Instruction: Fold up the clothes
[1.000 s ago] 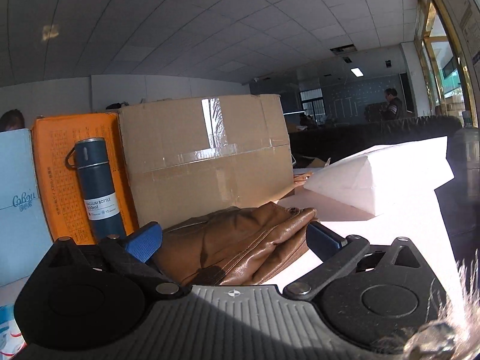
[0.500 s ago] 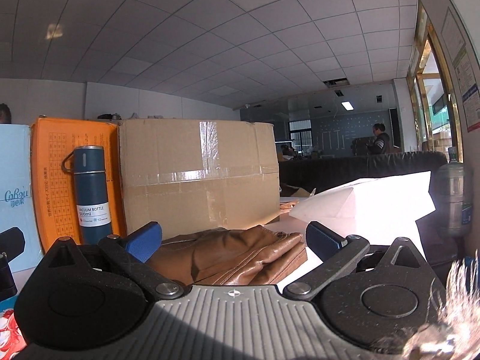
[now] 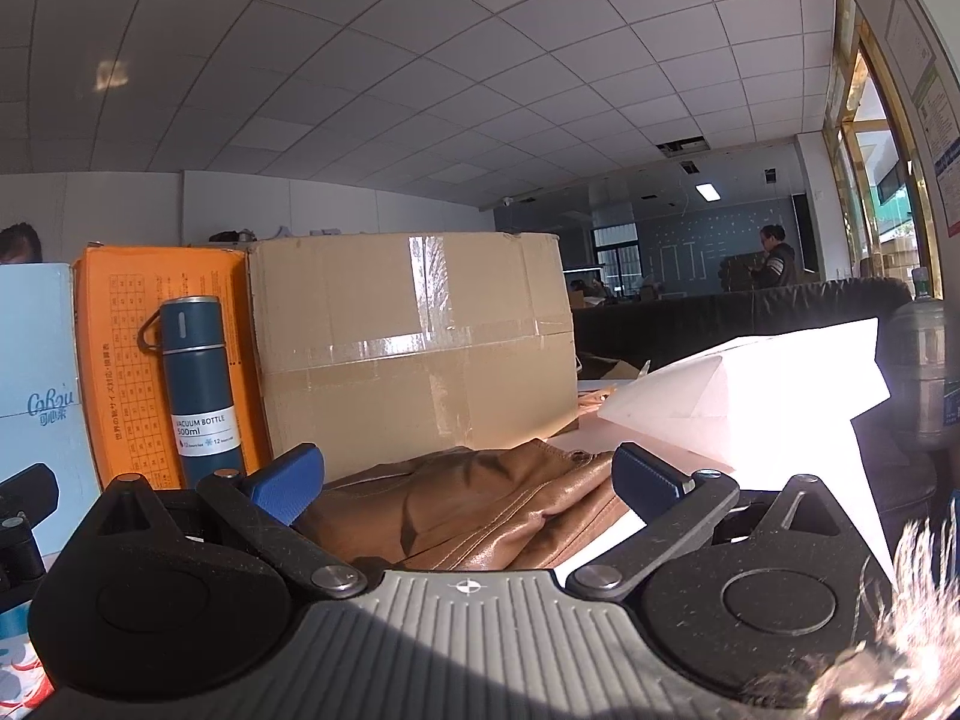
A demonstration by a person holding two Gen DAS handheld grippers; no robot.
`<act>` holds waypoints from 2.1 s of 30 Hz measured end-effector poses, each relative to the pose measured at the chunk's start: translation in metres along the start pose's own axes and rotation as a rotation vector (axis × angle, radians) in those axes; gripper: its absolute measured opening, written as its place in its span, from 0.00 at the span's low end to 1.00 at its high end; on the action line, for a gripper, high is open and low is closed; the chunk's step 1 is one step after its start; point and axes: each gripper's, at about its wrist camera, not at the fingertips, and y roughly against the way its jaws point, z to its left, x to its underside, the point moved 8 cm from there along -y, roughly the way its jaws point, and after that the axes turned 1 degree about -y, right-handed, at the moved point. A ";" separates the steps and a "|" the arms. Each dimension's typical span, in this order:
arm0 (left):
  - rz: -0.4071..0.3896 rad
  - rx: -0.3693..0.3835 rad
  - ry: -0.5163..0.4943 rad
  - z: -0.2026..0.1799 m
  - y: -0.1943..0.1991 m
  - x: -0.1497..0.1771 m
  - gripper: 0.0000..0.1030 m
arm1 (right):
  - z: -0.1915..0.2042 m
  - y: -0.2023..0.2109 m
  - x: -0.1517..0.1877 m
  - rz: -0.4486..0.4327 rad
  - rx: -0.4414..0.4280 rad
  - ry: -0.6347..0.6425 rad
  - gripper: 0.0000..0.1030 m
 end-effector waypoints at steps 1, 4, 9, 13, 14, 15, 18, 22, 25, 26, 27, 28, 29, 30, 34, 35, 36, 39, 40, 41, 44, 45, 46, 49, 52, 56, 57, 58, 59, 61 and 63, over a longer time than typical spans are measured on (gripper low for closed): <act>-0.006 0.003 -0.001 0.000 0.001 -0.001 1.00 | 0.000 -0.001 0.000 0.006 -0.003 -0.004 1.00; -0.051 -0.015 -0.019 -0.001 0.006 -0.005 1.00 | -0.002 -0.003 0.002 0.022 -0.011 -0.020 1.00; -0.047 0.005 -0.028 -0.003 0.004 -0.005 1.00 | -0.008 -0.005 0.003 0.039 -0.016 -0.063 1.00; -0.004 -0.005 0.010 0.004 -0.002 -0.001 1.00 | -0.012 -0.008 0.005 0.057 -0.013 -0.086 1.00; 0.000 -0.006 0.011 0.004 -0.003 0.000 1.00 | -0.012 -0.009 0.005 0.059 -0.014 -0.087 1.00; 0.003 -0.007 0.012 0.005 -0.003 0.000 1.00 | -0.012 -0.009 0.005 0.061 -0.014 -0.088 1.00; 0.008 -0.004 0.002 0.003 -0.003 0.001 1.00 | -0.012 -0.010 0.006 0.067 -0.016 -0.091 1.00; 0.015 0.001 -0.001 0.001 -0.004 0.002 1.00 | -0.013 -0.011 0.007 0.074 -0.018 -0.094 1.00; 0.018 0.003 -0.002 0.001 -0.005 0.002 1.00 | -0.013 -0.011 0.008 0.080 -0.019 -0.097 1.00; 0.016 0.003 -0.003 0.001 -0.005 0.002 1.00 | -0.013 -0.011 0.008 0.081 -0.019 -0.098 1.00; 0.015 0.003 -0.004 0.001 -0.005 0.002 1.00 | -0.013 -0.012 0.008 0.082 -0.019 -0.098 1.00; 0.015 0.003 -0.004 0.001 -0.005 0.002 1.00 | -0.013 -0.012 0.008 0.083 -0.019 -0.099 1.00; 0.015 0.003 -0.004 0.001 -0.005 0.002 1.00 | -0.014 -0.012 0.008 0.084 -0.018 -0.099 1.00; 0.015 0.003 -0.004 0.001 -0.005 0.002 1.00 | -0.014 -0.012 0.008 0.085 -0.018 -0.100 1.00; 0.017 0.004 -0.002 0.002 -0.005 0.002 1.00 | -0.014 -0.012 0.008 0.089 -0.017 -0.101 1.00; 0.018 0.004 -0.001 0.002 -0.005 0.002 1.00 | -0.014 -0.012 0.008 0.090 -0.016 -0.102 1.00; 0.019 0.003 -0.001 0.002 -0.005 0.002 1.00 | -0.015 -0.012 0.008 0.091 -0.016 -0.102 1.00; 0.020 0.004 0.000 0.002 -0.005 0.002 1.00 | -0.015 -0.013 0.009 0.094 -0.015 -0.103 1.00; 0.021 0.004 0.000 0.002 -0.005 0.002 1.00 | -0.015 -0.013 0.009 0.095 -0.015 -0.104 1.00; 0.021 0.004 0.000 0.002 -0.005 0.002 1.00 | -0.015 -0.013 0.009 0.095 -0.014 -0.104 1.00; 0.022 0.004 0.002 0.003 -0.005 0.003 1.00 | -0.015 -0.013 0.009 0.098 -0.015 -0.104 1.00; 0.022 0.004 0.002 0.003 -0.005 0.003 1.00 | -0.015 -0.013 0.009 0.098 -0.016 -0.105 1.00; 0.022 0.004 0.003 0.003 -0.005 0.003 1.00 | -0.016 -0.013 0.009 0.098 -0.016 -0.107 1.00; 0.022 0.004 0.003 0.003 -0.005 0.003 1.00 | -0.016 -0.013 0.009 0.097 -0.017 -0.110 1.00; 0.019 0.003 0.000 0.002 -0.005 0.002 1.00 | -0.017 -0.013 0.009 0.096 -0.018 -0.114 1.00; 0.016 0.001 -0.005 0.002 -0.005 0.002 1.00 | -0.017 -0.013 0.009 0.095 -0.019 -0.119 1.00; 0.015 0.000 -0.006 0.002 -0.005 0.002 1.00 | -0.018 -0.013 0.009 0.095 -0.019 -0.121 1.00; 0.015 -0.001 -0.006 0.002 -0.005 0.002 1.00 | -0.018 -0.013 0.009 0.095 -0.019 -0.122 1.00; 0.015 -0.002 -0.006 0.002 -0.005 0.001 1.00 | -0.018 -0.013 0.009 0.095 -0.020 -0.123 1.00; 0.015 -0.002 -0.007 0.002 -0.005 0.001 1.00 | -0.018 -0.012 0.009 0.094 -0.020 -0.124 1.00; 0.015 -0.002 -0.008 0.002 -0.005 0.001 1.00 | -0.018 -0.012 0.009 0.092 -0.020 -0.124 1.00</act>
